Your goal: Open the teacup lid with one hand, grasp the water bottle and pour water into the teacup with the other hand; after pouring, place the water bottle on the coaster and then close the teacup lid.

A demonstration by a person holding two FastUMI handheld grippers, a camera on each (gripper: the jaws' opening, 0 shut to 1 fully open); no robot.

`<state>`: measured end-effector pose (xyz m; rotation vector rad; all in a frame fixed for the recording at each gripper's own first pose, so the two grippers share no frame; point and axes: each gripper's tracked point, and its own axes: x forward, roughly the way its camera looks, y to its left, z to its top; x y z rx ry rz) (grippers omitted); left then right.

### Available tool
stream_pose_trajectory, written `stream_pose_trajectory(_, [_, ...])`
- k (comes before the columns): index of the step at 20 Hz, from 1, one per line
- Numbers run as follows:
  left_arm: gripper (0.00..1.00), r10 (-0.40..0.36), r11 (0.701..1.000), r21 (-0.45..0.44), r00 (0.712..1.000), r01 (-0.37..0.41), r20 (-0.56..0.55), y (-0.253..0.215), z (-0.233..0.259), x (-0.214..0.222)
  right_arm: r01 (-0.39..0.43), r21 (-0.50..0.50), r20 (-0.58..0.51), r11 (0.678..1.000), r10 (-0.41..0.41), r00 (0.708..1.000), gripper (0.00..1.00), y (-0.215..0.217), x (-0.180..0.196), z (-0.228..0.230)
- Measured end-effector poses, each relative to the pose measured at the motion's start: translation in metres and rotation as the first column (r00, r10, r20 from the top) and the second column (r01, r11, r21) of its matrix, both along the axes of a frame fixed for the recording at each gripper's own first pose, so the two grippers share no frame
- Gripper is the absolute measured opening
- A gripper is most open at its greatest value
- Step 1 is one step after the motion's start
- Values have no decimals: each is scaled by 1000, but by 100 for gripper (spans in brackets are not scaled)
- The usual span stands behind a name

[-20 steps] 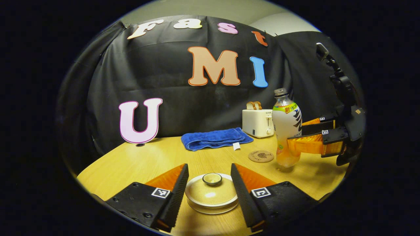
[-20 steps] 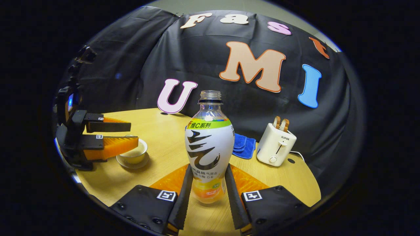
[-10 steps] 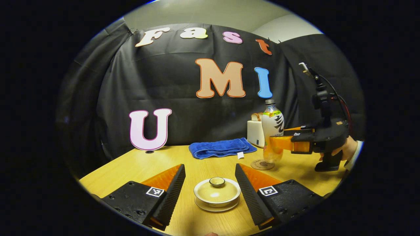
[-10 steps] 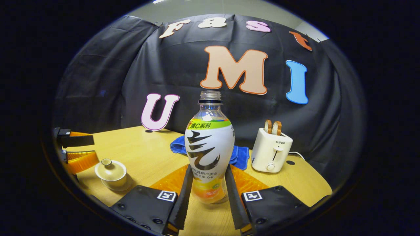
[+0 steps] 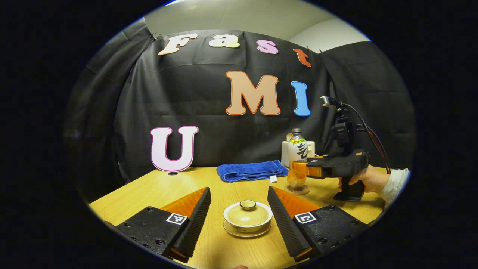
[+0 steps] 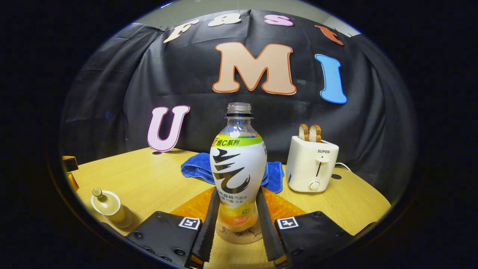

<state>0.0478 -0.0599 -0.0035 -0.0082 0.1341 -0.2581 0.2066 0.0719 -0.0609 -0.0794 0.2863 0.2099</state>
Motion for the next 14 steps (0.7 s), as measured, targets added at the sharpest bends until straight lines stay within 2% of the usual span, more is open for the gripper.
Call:
stream_pose_trajectory(4, [89, 2, 1000, 2, 1000, -2, 19, 4, 6, -4, 5, -29, -7, 1000, -6, 1000, 60, 1, 1, -11])
stream_pose_trajectory(9, [89, 0, 1000, -5, 1000, 0, 22, 4, 7, -5, 29, -3, -17, 1000, -29, 999, 60, -3, 0, -14])
stream_pose_trajectory(10, [92, 1, 1000, -6, 1000, -1, 23, 5, 7, -6, 32, 2, -17, 999, -32, 999, 63, -4, -1, -14])
stream_pose_trajectory(11, [89, 2, 1000, -7, 1000, -2, 25, 5, 8, -6, 34, 4, -19, 999, -34, 999, 62, -4, -2, -14])
stream_pose_trajectory(12, [92, 3, 1000, -5, 1000, -3, 27, 5, 9, -7, 37, 5, -16, 999, -37, 999, 64, -5, -5, -13])
stream_pose_trajectory(14, [89, 4, 1000, -2, 999, -4, 37, 6, 12, -7, 37, -11, -9, 999, -37, 999, 68, -4, -5, -14])
